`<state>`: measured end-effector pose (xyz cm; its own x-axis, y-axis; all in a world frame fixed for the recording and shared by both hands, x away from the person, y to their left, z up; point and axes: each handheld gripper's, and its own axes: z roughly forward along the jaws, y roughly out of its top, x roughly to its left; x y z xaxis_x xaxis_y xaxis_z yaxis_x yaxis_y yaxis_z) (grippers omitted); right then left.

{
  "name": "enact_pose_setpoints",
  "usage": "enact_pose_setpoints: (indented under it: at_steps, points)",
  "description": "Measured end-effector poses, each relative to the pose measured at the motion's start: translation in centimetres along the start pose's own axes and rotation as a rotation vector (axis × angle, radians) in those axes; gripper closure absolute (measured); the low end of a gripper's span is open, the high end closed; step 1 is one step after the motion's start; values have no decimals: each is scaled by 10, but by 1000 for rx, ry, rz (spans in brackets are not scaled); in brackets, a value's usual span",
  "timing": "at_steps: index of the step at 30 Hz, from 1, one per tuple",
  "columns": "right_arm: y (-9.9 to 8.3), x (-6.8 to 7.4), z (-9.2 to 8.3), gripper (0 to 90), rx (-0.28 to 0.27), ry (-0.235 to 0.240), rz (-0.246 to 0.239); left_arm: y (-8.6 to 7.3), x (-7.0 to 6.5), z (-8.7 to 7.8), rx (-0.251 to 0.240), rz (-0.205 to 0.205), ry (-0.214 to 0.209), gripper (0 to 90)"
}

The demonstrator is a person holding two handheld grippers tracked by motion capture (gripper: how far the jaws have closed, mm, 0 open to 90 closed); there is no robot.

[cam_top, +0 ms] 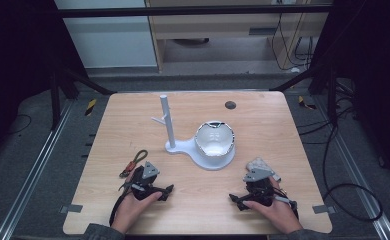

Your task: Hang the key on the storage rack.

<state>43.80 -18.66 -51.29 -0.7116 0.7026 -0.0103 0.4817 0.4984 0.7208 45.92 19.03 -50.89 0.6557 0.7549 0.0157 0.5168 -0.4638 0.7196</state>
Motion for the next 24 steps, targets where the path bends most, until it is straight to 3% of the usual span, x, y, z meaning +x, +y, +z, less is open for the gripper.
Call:
enact_pose_setpoints:
  at_steps: [7, 10, 13, 15, 16, 20, 22, 23, 24]
  points:
    - [0, 0, 0, 15, 0, 1, 1, -1, 1, -2, -2, -1, -21, 38]
    - [0, 0, 0, 15, 0, 0, -1, 0, 6, -10, -44, -30, -49, 48]
    - [0, 0, 0, 15, 0, 1, -1, 3, 9, -17, -47, -19, -45, 52]
    - [0, 0, 0, 15, 0, 0, 0, 8, 14, -25, -51, -22, -27, 66]
    - [0, 0, 0, 15, 1, 0, 0, 14, 21, -33, -37, -15, 5, 71]
    - [0, 0, 0, 15, 1, 0, 1, 23, 35, -41, -19, -30, 29, 67]
    - [0, 0, 0, 15, 1, 0, 1, 29, 49, -46, 37, -35, 62, 51]
    - [0, 0, 0, 15, 1, 0, 1, 29, 49, -46, 37, -35, 62, 50]
    - [0, 0, 0, 15, 2, 0, 1, 32, 57, -50, 63, -29, 93, 50]
